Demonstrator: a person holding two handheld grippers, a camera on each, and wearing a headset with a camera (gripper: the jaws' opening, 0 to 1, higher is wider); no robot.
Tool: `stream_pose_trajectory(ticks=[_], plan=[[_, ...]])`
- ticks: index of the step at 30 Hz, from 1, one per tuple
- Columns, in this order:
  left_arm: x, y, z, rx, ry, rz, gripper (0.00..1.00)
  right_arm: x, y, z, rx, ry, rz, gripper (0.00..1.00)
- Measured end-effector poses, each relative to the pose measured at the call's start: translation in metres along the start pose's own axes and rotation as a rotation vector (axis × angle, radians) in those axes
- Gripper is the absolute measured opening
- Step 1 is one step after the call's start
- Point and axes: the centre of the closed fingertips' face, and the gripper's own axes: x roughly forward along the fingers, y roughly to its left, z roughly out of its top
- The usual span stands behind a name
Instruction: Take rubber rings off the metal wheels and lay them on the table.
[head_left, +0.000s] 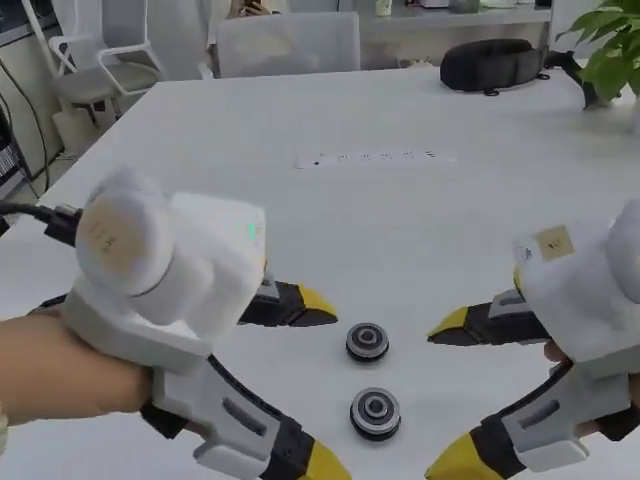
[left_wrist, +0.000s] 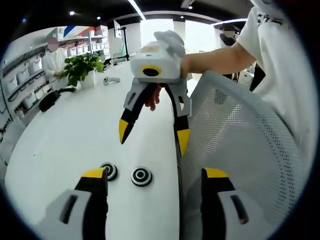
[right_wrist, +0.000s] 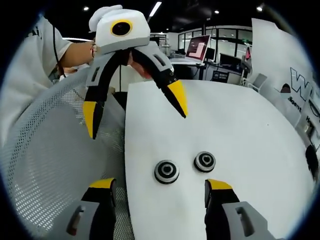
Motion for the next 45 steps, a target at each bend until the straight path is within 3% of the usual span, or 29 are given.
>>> stream_pose_trajectory(ticks=[6,10,15,20,28,33,38,40,45], plan=[[0.013,0.012,-0.005,-0.075,-0.018,-0.001,0.69,0.01,0.001,0.0,-0.03,0.03,0.039,0.7],[0.017,0.019,-0.006,-0.142,-0.053,0.017,0.68,0.017,0.001,-0.001,-0.048,0.055,0.06,0.7],[0.021,0.025,-0.012,-0.168,-0.073,0.034,0.65,0.022,-0.001,0.002,-0.067,0.069,0.075,0.69],[0.027,0.03,-0.017,-0.235,-0.113,0.023,0.64,0.028,-0.003,0.006,-0.054,0.046,0.078,0.66],[0.038,0.034,-0.022,-0.248,-0.164,0.028,0.59,0.037,-0.004,-0.001,-0.005,-0.001,0.076,0.56],[0.043,0.03,-0.026,-0.232,-0.194,0.03,0.52,0.04,-0.004,-0.009,0.02,-0.017,0.076,0.48],[0.045,0.032,-0.03,-0.234,-0.225,0.044,0.43,0.042,-0.011,-0.006,0.12,-0.091,0.057,0.41],[0.045,0.032,-0.031,-0.26,-0.248,0.045,0.4,0.041,-0.014,-0.007,0.136,-0.106,0.054,0.39],[0.045,0.036,-0.034,-0.262,-0.267,0.062,0.32,0.042,-0.016,-0.013,0.167,-0.116,0.048,0.36]])
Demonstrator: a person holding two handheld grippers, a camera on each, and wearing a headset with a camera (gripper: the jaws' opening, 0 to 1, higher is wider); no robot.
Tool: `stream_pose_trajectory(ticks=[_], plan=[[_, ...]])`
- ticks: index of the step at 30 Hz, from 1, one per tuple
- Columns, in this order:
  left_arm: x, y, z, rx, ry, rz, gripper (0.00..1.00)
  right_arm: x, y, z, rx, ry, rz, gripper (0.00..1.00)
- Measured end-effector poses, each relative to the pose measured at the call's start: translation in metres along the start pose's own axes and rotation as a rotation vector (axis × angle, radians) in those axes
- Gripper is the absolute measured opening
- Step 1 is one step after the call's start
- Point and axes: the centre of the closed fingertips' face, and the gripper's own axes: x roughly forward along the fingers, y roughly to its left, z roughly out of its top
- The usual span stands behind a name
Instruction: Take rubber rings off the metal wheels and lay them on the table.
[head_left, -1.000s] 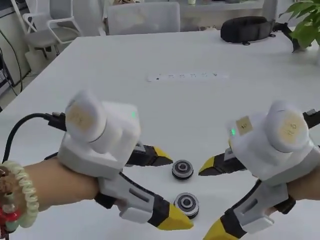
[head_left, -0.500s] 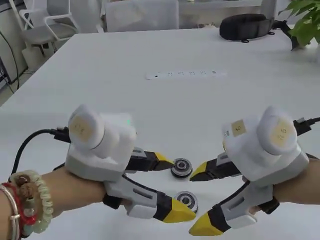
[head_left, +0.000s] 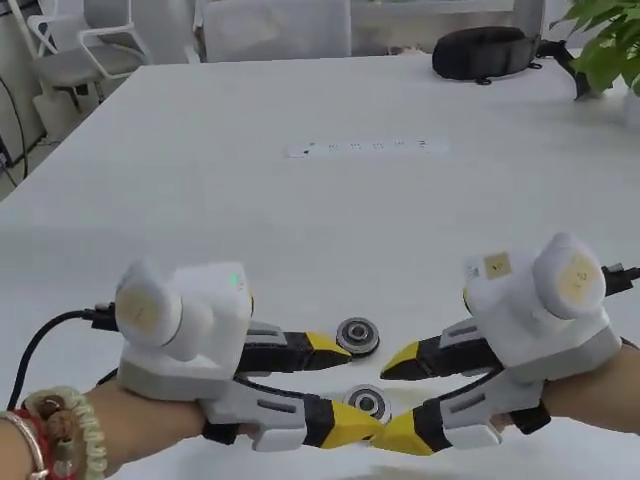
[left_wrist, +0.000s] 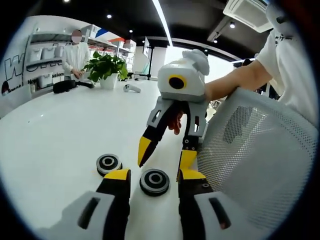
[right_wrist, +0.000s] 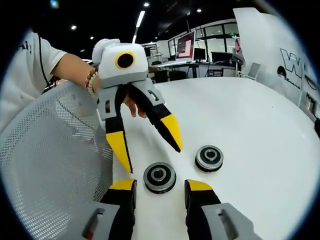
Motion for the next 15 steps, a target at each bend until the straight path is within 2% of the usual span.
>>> stream_pose_trajectory(ticks=[4,8,11,14,15], plan=[[0.004,0.001,0.0,-0.011,-0.01,-0.001,0.27,0.002,0.001,-0.001,0.0,-0.014,0.007,0.31],[0.009,-0.001,-0.007,0.041,0.021,0.001,0.22,0.0,-0.003,0.001,0.011,-0.042,-0.012,0.27],[0.01,-0.002,-0.008,0.049,0.022,-0.001,0.18,0.002,-0.001,0.0,0.037,-0.056,-0.005,0.26],[0.011,-0.003,-0.006,0.055,0.015,0.001,0.14,0.006,0.002,-0.008,-0.005,-0.013,-0.003,0.25],[0.011,-0.003,-0.006,0.058,0.016,0.002,0.13,0.007,0.003,-0.007,-0.013,-0.013,-0.005,0.24]])
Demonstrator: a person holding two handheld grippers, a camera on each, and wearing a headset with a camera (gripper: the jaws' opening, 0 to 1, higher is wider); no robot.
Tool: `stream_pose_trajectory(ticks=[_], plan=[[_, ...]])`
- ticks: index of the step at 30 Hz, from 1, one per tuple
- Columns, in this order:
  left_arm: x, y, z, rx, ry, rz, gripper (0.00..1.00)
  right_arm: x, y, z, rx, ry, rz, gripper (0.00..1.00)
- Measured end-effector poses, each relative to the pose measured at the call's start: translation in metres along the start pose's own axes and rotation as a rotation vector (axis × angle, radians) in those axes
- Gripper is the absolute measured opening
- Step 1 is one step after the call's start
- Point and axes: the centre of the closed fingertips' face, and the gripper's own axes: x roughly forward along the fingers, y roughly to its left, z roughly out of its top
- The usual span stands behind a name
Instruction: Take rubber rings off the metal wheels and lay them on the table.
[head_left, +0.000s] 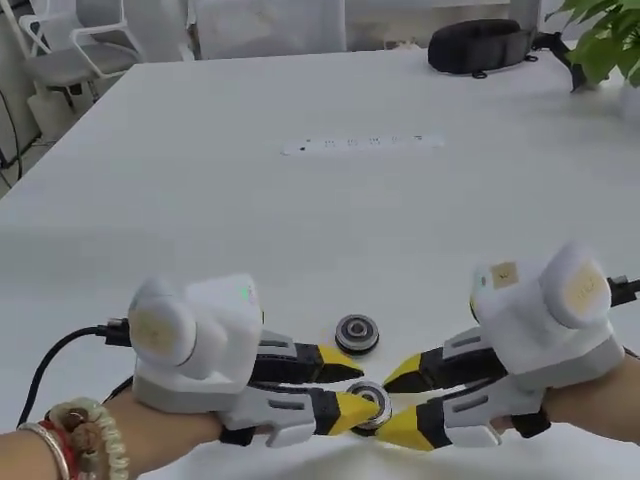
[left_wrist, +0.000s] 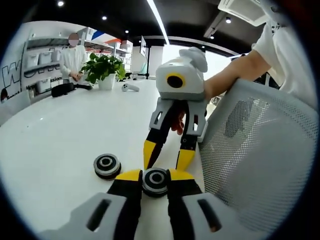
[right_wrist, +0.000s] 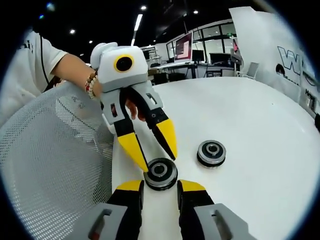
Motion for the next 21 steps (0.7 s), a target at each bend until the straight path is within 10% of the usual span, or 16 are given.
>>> stream_pose_trajectory(ticks=[21], plan=[[0.003,0.005,-0.005,0.072,0.029,0.037,0.06,0.0,-0.01,0.002,-0.027,-0.002,-0.056,0.22]])
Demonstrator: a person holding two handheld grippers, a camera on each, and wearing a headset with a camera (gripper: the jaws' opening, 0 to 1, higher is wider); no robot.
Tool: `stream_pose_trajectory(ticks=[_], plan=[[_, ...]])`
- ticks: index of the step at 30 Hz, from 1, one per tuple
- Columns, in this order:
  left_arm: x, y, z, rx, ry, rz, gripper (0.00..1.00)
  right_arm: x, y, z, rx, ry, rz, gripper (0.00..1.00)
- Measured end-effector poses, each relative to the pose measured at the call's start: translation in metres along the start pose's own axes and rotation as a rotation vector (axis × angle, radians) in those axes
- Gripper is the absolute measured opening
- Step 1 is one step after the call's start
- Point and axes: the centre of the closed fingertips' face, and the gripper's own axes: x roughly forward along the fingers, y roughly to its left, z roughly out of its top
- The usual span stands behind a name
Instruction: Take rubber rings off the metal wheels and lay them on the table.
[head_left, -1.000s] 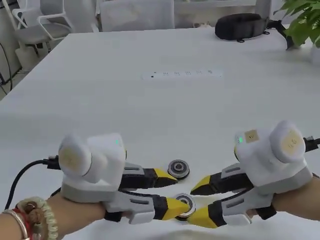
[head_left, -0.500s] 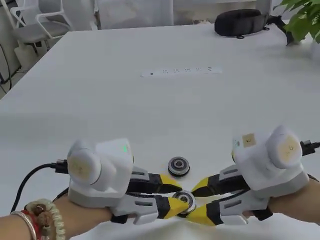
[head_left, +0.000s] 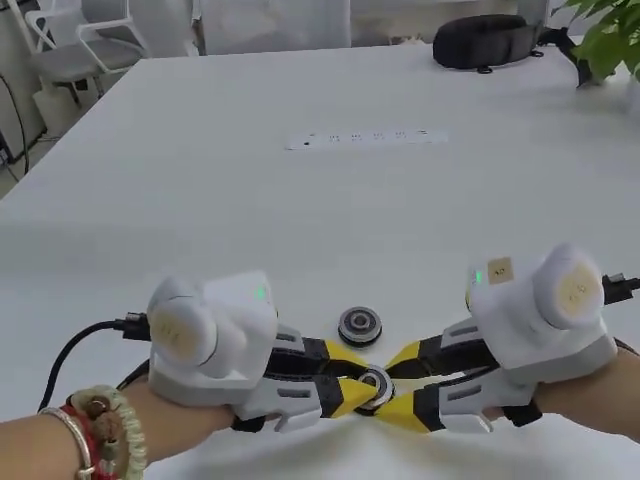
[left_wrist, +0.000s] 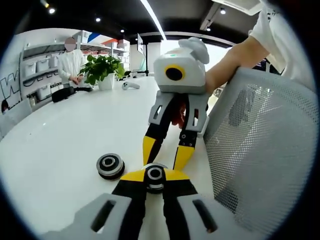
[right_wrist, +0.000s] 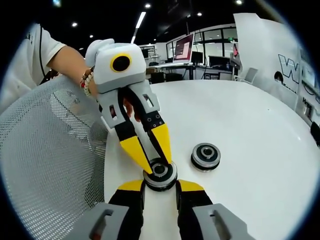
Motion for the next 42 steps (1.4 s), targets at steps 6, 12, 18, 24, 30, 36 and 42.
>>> stream_pose_trajectory(ticks=[6,12,18,24,30,36,42], plan=[[-0.001,-0.001,0.0,0.011,0.0,-0.001,0.06,-0.001,-0.001,-0.001,0.04,0.001,0.003,0.21],[-0.001,-0.001,-0.001,0.005,-0.003,0.0,0.06,-0.003,-0.001,-0.003,0.074,0.004,0.007,0.17],[-0.001,-0.001,-0.001,-0.005,-0.012,0.002,0.06,-0.005,-0.001,-0.006,0.084,0.013,0.003,0.06],[-0.001,-0.001,-0.002,-0.011,-0.014,0.005,0.06,-0.005,-0.002,-0.007,0.054,0.032,-0.004,0.03],[0.0,0.0,-0.001,0.0,-0.008,0.009,0.06,-0.005,-0.006,-0.006,0.081,0.044,-0.024,0.0],[0.001,0.0,0.0,0.015,0.0,0.015,0.06,-0.007,-0.01,-0.006,0.159,0.049,-0.043,0.0],[0.001,0.002,0.0,0.014,0.002,0.025,0.06,-0.008,-0.013,-0.006,0.132,0.067,-0.078,0.0]])
